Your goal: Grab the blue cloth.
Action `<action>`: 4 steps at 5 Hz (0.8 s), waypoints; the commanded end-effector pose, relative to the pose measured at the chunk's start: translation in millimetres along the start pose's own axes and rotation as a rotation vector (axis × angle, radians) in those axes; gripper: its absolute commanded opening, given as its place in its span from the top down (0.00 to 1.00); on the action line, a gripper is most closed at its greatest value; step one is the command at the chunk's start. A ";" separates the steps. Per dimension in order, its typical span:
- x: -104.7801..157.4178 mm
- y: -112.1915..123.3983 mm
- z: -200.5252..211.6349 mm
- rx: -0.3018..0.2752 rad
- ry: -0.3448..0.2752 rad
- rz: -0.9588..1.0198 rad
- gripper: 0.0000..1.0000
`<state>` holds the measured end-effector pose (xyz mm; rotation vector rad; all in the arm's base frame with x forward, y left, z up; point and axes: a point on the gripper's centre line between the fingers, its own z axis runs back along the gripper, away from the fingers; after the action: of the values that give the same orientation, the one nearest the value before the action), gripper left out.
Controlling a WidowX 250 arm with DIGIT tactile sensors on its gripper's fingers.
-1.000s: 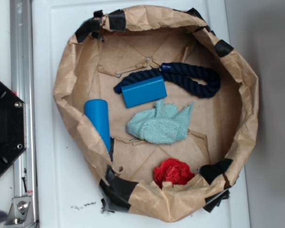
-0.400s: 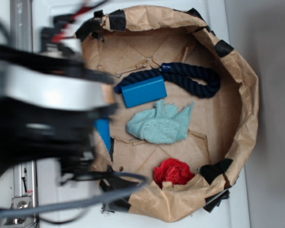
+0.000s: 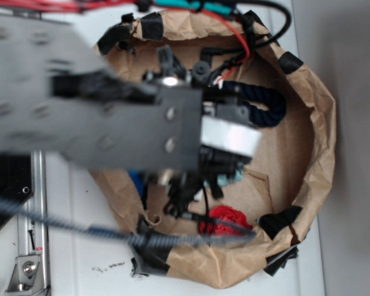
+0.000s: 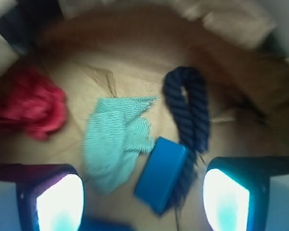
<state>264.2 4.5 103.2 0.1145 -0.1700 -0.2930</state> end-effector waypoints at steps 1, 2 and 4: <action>10.4 -31.2 -50.7 -0.037 0.064 -0.237 0.00; 20.8 -63.9 -54.6 -0.118 0.088 -0.284 0.00; 24.9 -87.2 -59.9 -0.141 0.129 -0.278 1.00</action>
<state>272.0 -61.4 26.6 0.0182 0.0424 -0.5324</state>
